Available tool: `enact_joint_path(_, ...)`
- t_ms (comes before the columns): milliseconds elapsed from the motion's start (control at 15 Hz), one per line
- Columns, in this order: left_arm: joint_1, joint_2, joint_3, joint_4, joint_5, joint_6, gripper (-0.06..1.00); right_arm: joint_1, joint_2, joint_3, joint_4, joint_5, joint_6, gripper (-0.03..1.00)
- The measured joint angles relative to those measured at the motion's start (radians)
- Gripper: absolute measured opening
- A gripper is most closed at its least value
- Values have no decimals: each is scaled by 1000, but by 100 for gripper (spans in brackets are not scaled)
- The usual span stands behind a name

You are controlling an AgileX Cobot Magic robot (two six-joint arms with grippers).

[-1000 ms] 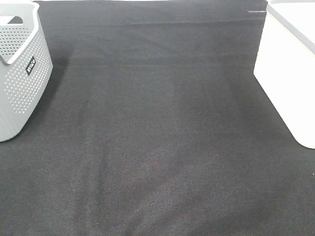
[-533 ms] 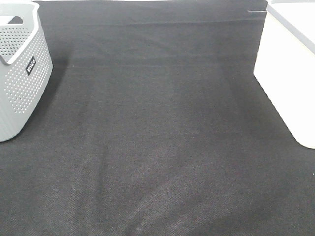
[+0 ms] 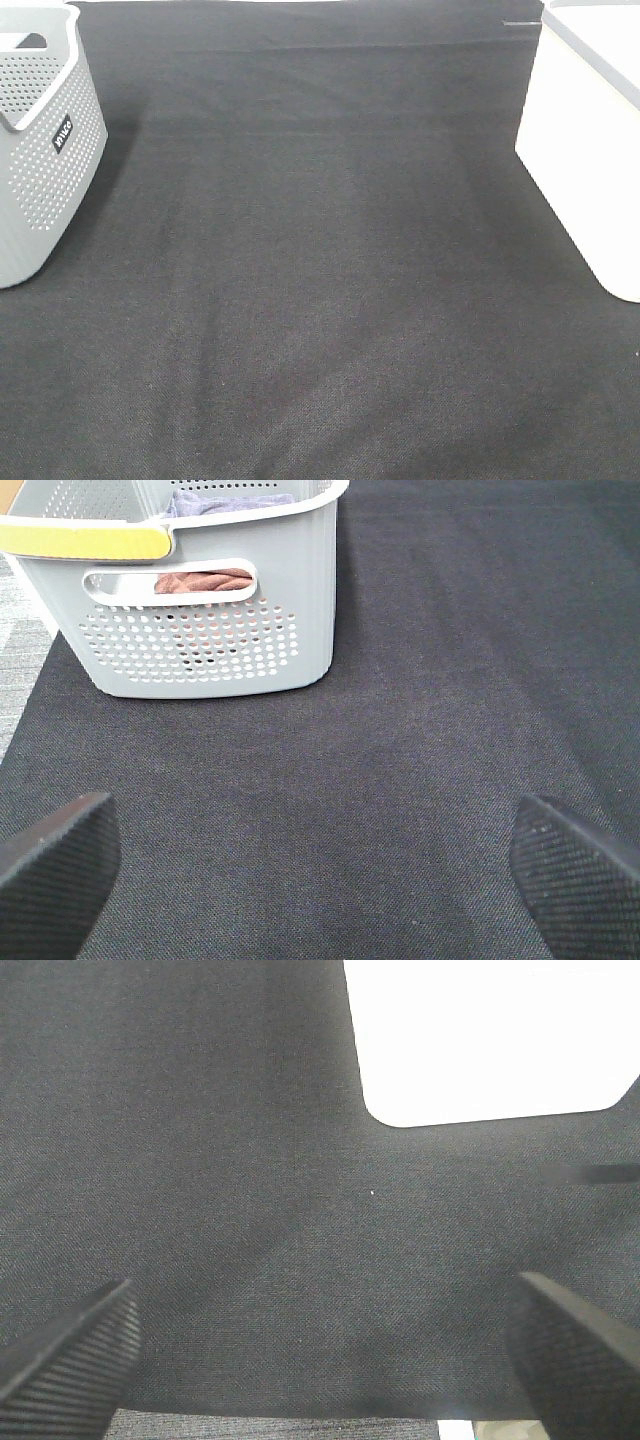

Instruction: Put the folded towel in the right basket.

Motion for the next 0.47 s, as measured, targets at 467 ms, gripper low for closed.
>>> enact_joint_path(467, 0, 0, 0, 0, 0, 0, 99, 0, 0, 0, 0, 0, 0, 96)
